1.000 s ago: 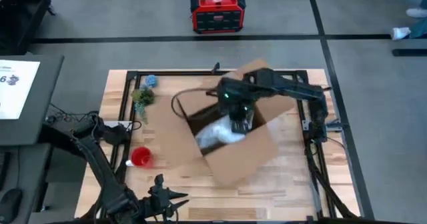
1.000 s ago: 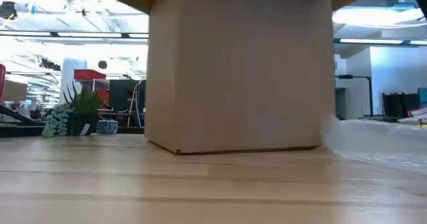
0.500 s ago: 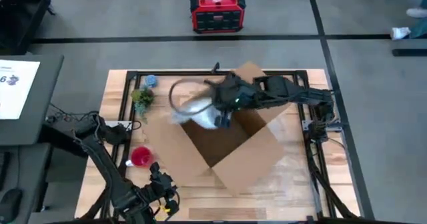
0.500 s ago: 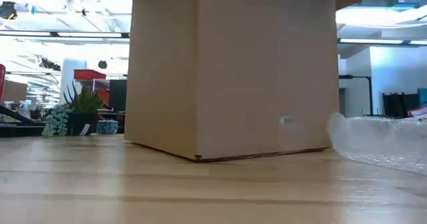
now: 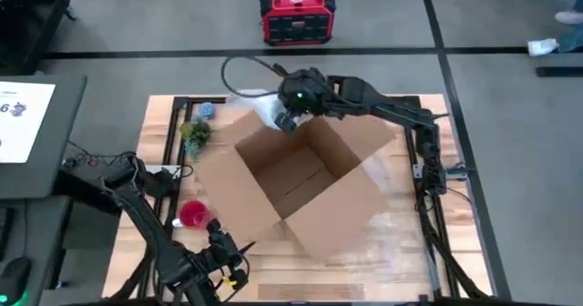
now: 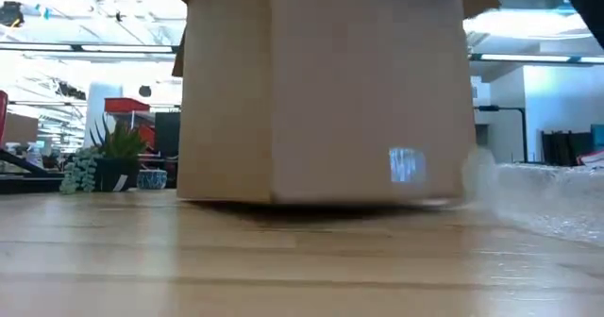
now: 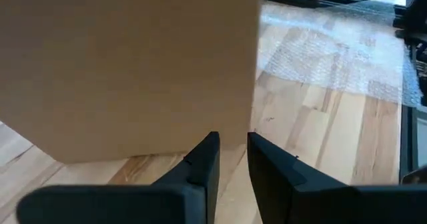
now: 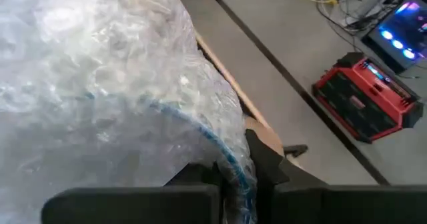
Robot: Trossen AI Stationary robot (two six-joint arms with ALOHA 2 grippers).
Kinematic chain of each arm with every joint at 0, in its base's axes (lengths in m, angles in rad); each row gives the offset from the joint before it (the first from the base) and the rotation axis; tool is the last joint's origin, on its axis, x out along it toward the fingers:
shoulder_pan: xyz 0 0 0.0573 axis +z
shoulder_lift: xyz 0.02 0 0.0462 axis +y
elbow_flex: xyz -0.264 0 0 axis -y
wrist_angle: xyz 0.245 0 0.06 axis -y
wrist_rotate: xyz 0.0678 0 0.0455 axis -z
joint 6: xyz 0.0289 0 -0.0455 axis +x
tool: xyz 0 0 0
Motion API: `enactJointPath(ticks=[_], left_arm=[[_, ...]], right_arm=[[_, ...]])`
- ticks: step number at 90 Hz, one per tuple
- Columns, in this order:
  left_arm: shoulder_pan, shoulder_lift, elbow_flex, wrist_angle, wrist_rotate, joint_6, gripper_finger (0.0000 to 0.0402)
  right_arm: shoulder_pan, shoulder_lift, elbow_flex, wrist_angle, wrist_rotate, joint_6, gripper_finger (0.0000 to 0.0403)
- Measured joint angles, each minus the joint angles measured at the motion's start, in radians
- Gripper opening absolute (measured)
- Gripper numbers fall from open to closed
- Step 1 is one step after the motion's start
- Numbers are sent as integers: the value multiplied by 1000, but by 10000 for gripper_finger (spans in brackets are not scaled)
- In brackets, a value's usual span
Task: Wrap mug
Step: Put the wrapped white mug into the box
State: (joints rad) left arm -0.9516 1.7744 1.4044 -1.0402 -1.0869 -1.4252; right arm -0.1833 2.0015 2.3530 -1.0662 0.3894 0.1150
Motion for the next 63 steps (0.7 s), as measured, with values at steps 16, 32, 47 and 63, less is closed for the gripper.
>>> enactJointPath(ticks=[16,32,47,63], left_arm=[[-1,0,0,5,0,3,56],[7,0,0,-13,-1,14,56],[29,0,0,-23,-5,62,56],[49,0,0,12,-11,196,56]], right_arm=[[47,-59,0,-17,-37,-22,13],[162,-130,0,-87,-102,-22,13],[233,-79,-1,-135,-151,-19,13],[184,51,-2,-154,-247,-4,13]])
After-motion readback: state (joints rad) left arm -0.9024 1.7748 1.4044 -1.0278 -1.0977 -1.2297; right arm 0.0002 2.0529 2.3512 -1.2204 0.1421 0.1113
